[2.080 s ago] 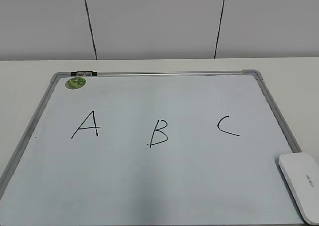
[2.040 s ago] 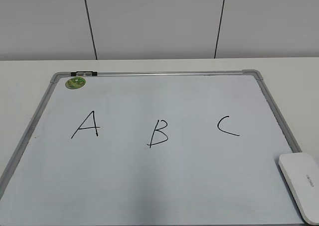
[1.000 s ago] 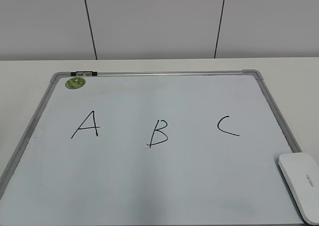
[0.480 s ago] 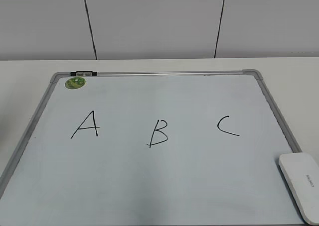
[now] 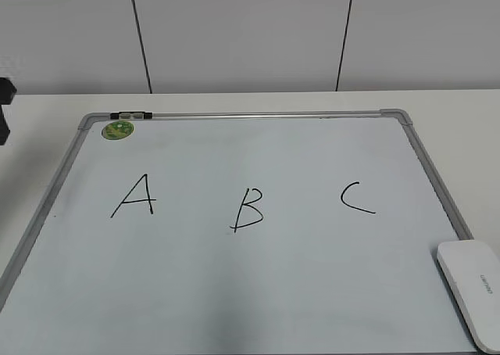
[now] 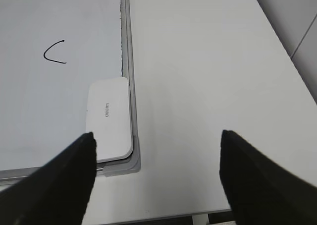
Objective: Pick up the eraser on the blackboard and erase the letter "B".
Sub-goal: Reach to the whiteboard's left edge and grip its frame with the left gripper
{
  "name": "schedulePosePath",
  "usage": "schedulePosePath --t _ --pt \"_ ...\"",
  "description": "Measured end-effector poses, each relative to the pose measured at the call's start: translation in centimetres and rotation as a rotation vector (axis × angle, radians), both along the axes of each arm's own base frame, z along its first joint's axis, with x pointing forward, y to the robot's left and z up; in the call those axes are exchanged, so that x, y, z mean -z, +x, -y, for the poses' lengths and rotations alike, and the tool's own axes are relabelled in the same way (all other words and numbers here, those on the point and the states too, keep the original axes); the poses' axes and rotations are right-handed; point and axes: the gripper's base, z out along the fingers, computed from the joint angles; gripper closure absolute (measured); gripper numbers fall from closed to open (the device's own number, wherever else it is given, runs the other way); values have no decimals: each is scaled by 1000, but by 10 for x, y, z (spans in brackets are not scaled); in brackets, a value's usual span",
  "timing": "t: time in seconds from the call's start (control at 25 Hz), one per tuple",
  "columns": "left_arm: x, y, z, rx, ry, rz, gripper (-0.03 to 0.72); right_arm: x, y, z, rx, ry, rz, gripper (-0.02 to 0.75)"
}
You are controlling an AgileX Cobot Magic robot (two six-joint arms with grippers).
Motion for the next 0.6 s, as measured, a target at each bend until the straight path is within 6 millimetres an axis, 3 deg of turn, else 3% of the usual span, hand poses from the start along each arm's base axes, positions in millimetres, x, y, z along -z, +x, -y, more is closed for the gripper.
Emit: schedulePosePath --t 0.24,0.6 --pt "27 36 2 -2 5 -103 289 0 0 0 0 0 0 164" --pt "76 58 3 -3 10 -232 299 0 0 0 0 0 0 164"
